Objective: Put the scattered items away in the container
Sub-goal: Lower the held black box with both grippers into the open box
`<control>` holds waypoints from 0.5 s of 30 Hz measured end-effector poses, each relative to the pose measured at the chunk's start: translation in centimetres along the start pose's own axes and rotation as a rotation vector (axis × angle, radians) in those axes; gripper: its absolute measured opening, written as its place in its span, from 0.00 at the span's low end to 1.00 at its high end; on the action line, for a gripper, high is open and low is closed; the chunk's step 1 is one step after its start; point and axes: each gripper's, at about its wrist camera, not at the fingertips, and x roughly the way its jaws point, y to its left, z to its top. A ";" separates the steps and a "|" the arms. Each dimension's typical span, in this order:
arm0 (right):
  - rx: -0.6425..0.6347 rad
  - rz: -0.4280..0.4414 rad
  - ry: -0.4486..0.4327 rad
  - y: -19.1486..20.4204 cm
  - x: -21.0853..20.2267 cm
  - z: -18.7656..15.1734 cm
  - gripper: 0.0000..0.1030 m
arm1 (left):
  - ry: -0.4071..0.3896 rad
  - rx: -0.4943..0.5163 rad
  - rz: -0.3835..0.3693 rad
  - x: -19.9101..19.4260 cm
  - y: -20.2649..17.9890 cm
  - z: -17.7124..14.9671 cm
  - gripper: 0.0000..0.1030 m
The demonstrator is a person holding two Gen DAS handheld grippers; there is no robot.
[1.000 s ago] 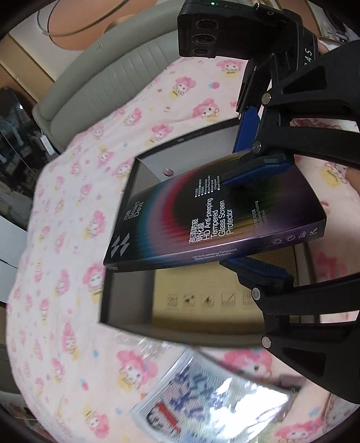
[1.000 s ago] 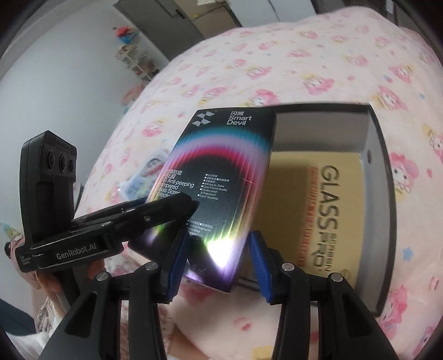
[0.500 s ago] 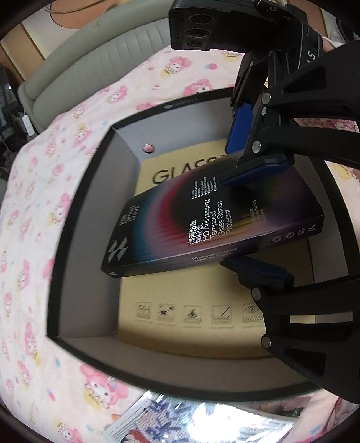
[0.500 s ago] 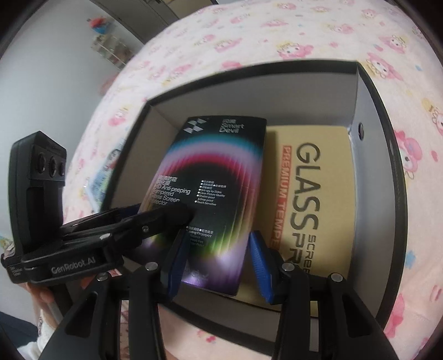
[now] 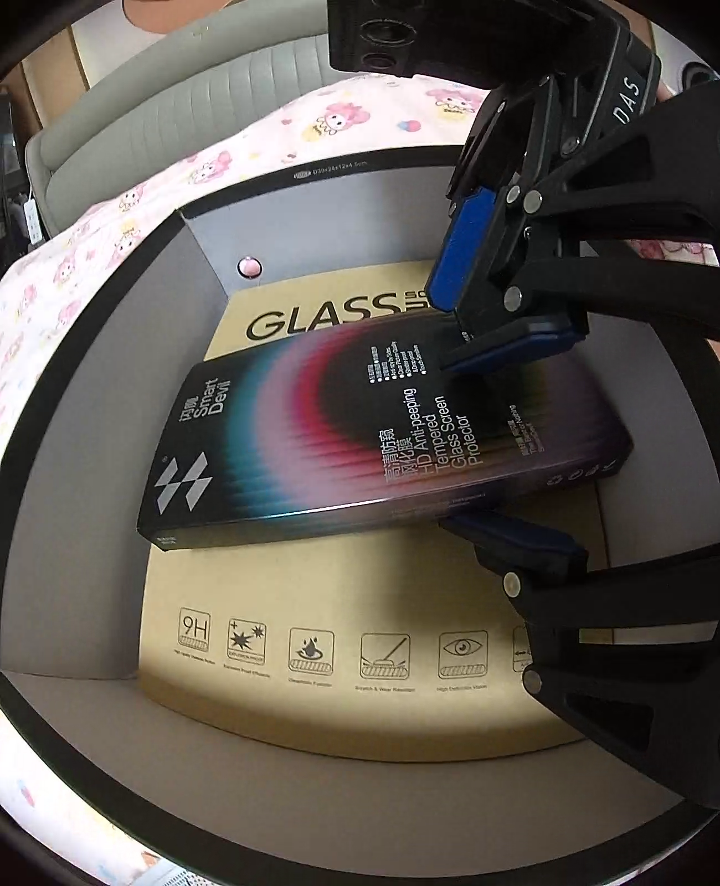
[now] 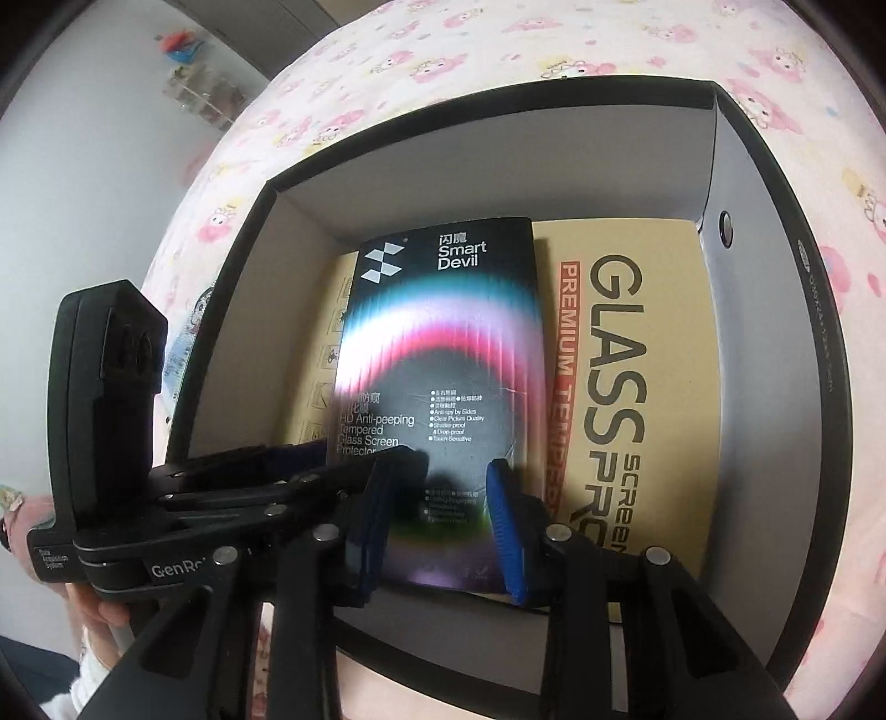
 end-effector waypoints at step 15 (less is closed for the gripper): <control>0.000 -0.266 -0.031 -1.1 -0.5 3.8 0.31 | -0.069 0.164 0.322 -3.6 -3.5 -0.1 0.47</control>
